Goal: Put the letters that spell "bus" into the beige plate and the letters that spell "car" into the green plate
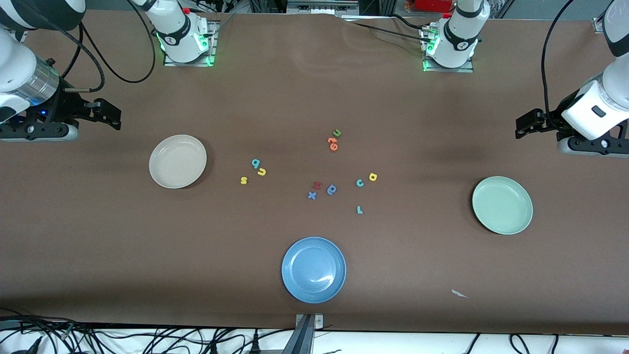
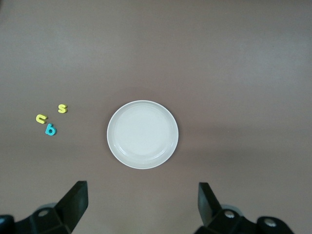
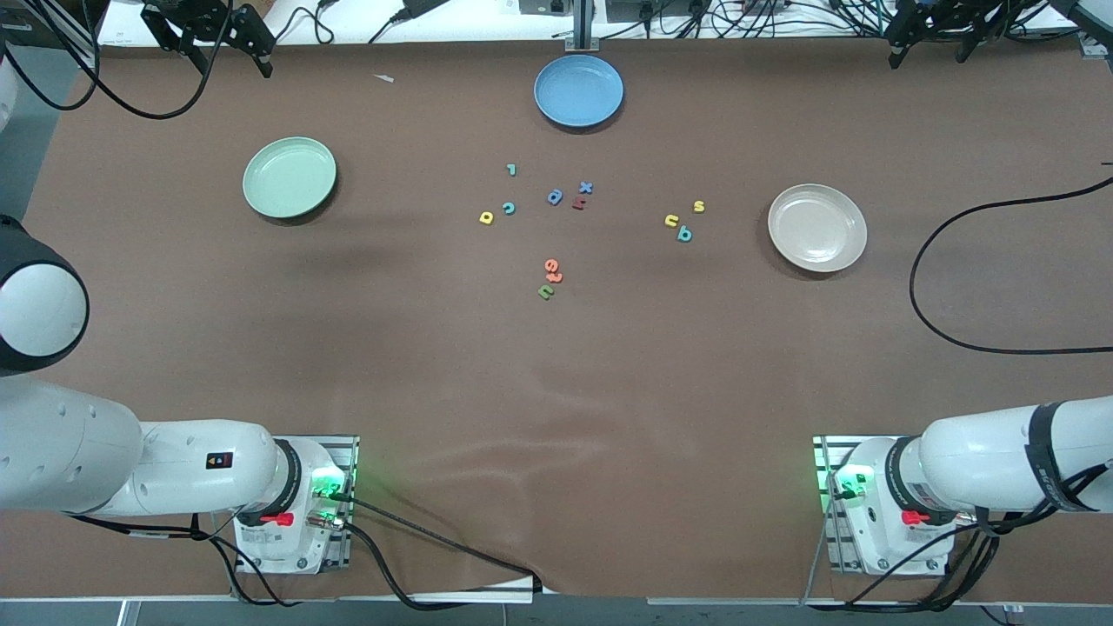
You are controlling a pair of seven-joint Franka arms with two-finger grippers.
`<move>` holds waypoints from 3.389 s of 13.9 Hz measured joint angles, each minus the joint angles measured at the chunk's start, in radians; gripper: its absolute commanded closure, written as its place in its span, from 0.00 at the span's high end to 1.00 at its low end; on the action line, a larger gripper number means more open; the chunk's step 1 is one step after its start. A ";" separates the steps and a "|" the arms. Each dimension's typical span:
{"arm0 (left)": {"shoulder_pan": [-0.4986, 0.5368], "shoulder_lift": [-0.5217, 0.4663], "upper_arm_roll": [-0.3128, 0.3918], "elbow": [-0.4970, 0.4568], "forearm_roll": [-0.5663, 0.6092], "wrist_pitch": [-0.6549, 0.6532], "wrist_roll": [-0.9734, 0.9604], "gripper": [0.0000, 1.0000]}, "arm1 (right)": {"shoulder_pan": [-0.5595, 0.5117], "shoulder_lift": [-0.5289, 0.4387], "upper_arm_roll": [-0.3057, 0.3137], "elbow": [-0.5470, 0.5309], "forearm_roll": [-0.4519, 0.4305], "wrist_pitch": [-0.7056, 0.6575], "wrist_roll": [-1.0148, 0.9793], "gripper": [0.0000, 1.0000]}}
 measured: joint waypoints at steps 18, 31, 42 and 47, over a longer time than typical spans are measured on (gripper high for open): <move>0.000 0.000 0.000 0.000 0.000 0.000 0.000 1.00 | 0.000 0.003 0.000 0.000 0.008 -0.045 -0.031 1.00; 0.000 0.000 0.000 0.000 0.000 0.000 0.000 1.00 | 0.000 0.004 -0.006 0.000 0.047 -0.061 -0.044 1.00; 0.000 0.000 0.000 0.000 0.000 0.000 0.000 1.00 | 0.000 0.004 -0.006 0.000 0.047 -0.074 -0.045 1.00; 0.000 0.000 0.000 0.000 0.000 0.000 0.000 1.00 | 0.000 0.004 -0.006 0.000 0.047 -0.075 -0.045 1.00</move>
